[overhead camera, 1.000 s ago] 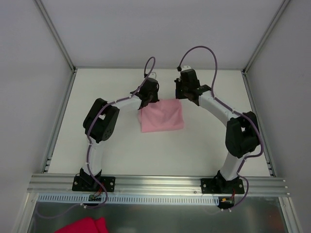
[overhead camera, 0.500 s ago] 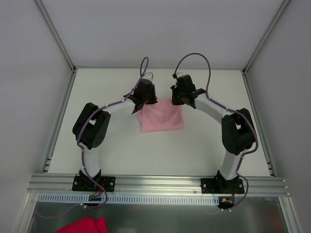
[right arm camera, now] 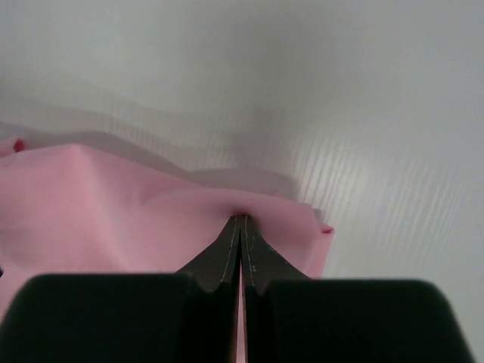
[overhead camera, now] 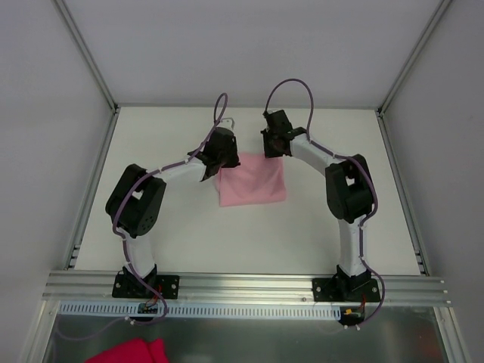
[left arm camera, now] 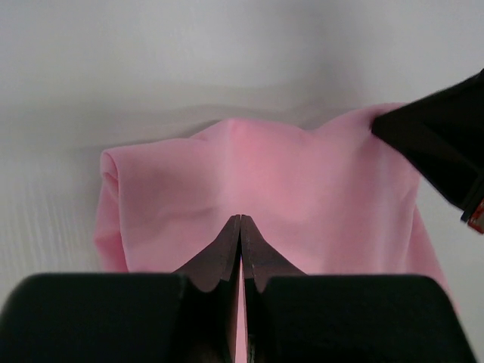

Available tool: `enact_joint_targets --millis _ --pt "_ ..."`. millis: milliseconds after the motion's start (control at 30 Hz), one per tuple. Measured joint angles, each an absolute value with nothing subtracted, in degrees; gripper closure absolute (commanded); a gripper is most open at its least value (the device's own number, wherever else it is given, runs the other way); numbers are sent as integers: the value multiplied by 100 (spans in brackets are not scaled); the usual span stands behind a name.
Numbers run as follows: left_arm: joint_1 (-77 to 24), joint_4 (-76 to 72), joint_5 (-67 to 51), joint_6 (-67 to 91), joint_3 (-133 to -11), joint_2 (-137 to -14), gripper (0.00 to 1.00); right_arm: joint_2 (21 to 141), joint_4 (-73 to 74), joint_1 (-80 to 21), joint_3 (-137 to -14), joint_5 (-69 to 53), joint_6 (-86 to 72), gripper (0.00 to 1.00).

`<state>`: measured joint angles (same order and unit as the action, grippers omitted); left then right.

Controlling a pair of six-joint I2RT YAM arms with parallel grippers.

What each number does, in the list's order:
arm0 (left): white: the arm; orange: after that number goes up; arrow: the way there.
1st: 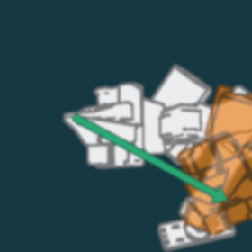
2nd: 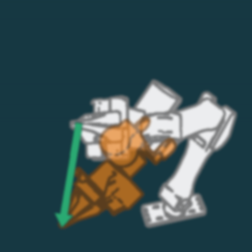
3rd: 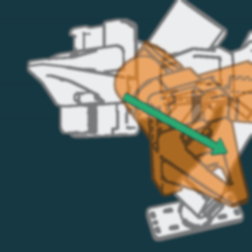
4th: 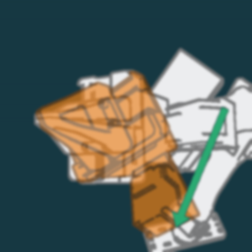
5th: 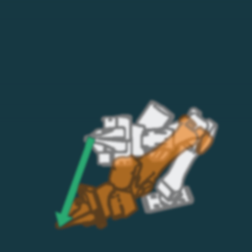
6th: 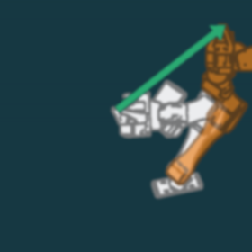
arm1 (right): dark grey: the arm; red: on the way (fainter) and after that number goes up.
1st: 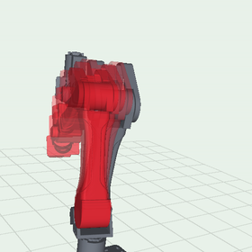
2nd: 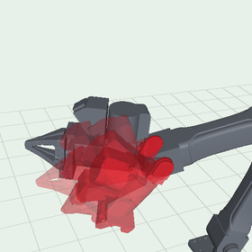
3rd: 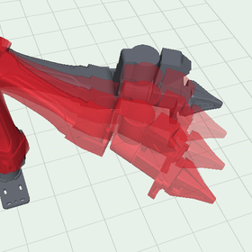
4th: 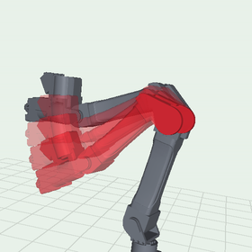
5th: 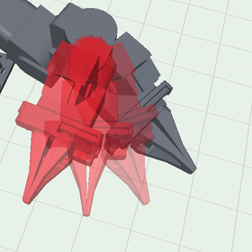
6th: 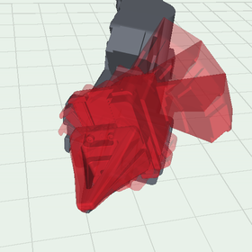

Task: Fold and stack the t-shirts
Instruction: Fold the long partially folded tshirt into a neat square

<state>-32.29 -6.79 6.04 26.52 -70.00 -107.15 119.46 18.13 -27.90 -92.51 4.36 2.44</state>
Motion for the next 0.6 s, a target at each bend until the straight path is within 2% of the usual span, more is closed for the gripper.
enact_joint_targets --millis 233,433,600 --pt "-3212 -270 670 2650 -7074 -10742 100 12543 2425 -2556 -10086 1044 373 99" --pt "-3037 -121 556 2652 -7325 -10965 100 12713 2615 -2418 -10160 1129 458 99" --pt "-2740 191 301 2683 -7953 -11631 100 12643 2445 -2410 -10003 1138 521 99"
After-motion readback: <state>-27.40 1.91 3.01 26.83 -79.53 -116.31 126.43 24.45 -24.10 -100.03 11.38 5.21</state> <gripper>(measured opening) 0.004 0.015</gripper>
